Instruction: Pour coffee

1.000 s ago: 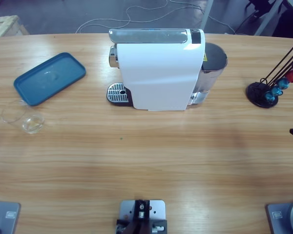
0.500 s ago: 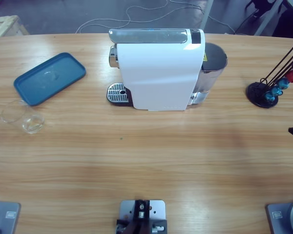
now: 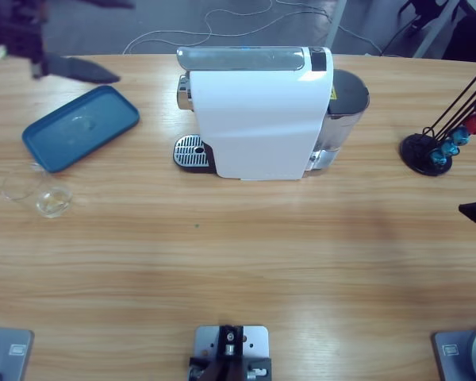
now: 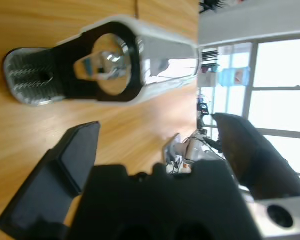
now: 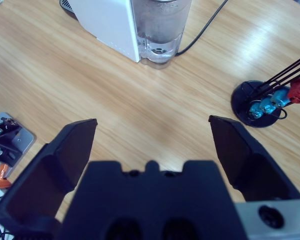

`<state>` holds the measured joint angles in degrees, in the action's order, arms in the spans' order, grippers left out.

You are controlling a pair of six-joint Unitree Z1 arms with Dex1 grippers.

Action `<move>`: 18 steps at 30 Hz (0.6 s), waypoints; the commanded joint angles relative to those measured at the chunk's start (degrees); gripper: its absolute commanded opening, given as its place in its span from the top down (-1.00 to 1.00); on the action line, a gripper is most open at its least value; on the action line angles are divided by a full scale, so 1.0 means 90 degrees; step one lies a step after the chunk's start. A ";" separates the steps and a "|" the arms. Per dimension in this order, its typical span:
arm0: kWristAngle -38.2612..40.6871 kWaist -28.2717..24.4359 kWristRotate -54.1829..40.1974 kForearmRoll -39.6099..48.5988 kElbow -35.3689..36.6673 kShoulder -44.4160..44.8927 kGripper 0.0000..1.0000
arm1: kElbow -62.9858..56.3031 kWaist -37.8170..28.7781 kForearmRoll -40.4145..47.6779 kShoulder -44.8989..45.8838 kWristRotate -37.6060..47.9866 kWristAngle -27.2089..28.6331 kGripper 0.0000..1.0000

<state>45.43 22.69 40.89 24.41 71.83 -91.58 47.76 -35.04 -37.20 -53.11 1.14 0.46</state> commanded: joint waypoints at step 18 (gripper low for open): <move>0.0601 0.0604 0.0271 -0.0980 0.1017 -0.2202 1.00 | -0.0169 -0.0052 0.0065 -0.0421 -0.0205 -0.0024 -1.00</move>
<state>50.50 25.94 43.45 16.79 80.33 -106.62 47.76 -35.04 -37.20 -55.01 -0.02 0.41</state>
